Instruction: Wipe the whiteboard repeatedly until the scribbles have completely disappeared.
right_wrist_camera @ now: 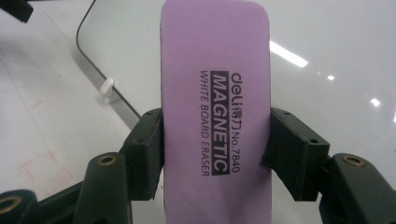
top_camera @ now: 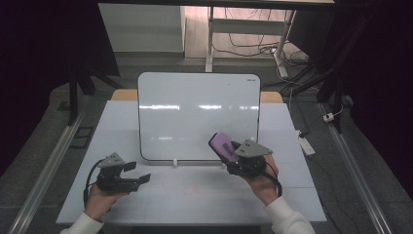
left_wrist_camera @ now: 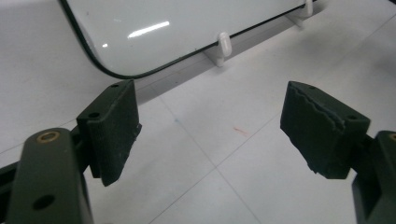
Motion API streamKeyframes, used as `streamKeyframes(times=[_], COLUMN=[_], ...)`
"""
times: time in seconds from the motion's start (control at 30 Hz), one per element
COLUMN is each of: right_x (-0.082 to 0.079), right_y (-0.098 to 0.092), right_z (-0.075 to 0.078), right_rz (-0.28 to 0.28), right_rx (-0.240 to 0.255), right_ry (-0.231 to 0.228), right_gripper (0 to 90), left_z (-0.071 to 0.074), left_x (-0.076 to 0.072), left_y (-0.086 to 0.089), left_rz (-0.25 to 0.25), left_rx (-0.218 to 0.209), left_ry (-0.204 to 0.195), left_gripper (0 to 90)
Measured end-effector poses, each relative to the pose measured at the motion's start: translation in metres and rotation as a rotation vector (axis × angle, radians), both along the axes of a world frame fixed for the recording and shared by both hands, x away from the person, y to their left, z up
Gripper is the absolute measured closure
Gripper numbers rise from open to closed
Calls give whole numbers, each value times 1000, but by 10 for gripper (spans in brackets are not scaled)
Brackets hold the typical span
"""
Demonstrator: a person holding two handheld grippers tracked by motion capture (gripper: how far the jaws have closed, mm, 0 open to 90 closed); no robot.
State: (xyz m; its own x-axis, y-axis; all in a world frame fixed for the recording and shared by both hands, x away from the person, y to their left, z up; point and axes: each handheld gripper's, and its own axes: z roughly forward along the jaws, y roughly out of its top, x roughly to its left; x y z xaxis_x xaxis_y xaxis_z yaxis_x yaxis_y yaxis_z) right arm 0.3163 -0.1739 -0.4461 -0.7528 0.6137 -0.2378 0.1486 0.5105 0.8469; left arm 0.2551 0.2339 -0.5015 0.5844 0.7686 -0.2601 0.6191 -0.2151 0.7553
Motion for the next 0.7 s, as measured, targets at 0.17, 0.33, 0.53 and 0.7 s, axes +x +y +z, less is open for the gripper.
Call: streamKeyframes(times=[0.17, 0.33, 0.53, 0.7], right_x=[-3, -5, -10, -11], right_y=[0, 1, 4, 6], right_z=[-9, -14, -21, -24], right_rz=[3, 13, 36, 43], right_rx=[-15, -17, -34, -36], right_ry=[1, 7, 8, 14], right_gripper=[396, 395, 396, 396], left_z=[4, 12, 25, 32], left_x=[4, 8, 13, 17], left_y=[-8, -19, -35, -48], left_rz=[-16, -44, -90, -115], left_rx=[-5, -13, -51, -61], left_ry=[0, -16, -32, -36], left_gripper=[219, 223, 229, 231])
